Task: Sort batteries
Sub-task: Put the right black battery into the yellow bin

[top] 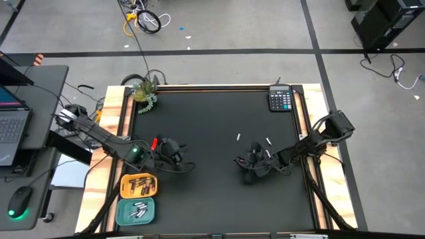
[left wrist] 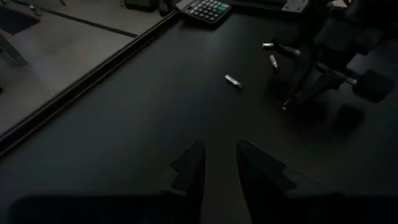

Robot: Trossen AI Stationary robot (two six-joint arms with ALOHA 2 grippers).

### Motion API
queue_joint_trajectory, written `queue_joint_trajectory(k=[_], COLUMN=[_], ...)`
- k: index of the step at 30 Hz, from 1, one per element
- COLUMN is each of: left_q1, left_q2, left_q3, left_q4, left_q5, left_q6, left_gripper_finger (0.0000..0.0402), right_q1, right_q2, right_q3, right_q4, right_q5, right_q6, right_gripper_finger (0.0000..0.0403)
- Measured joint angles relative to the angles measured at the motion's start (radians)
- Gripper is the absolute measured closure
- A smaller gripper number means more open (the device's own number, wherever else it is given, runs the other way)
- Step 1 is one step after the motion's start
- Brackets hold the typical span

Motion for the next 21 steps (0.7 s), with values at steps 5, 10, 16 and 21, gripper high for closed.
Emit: queue_joint_trajectory(k=[5, 10, 16, 21], left_q1=[0.024, 0.042, 0.077, 0.133], left_q2=[0.076, 0.229, 0.390, 0.480], left_q3=[0.000, -0.001, -0.001, 0.000], left_q4=[0.068, 0.276, 0.609, 0.855], left_q5=[0.091, 0.159, 0.208, 0.300], left_q6=[0.038, 0.234, 0.407, 0.383], left_gripper_finger=[0.0298, 0.0264, 0.0192, 0.0187], right_q1=[0.000, -0.014, -0.023, 0.014], right_q2=[-0.002, -0.034, -0.068, -0.069], right_q3=[-0.005, -0.011, -0.009, 0.014], right_q4=[0.028, 0.110, 0.261, 0.375], right_q5=[0.000, -0.023, -0.021, 0.003], right_q6=[-0.052, -0.192, -0.282, -0.375], right_gripper_finger=[0.0349, 0.0349, 0.0349, 0.0349])
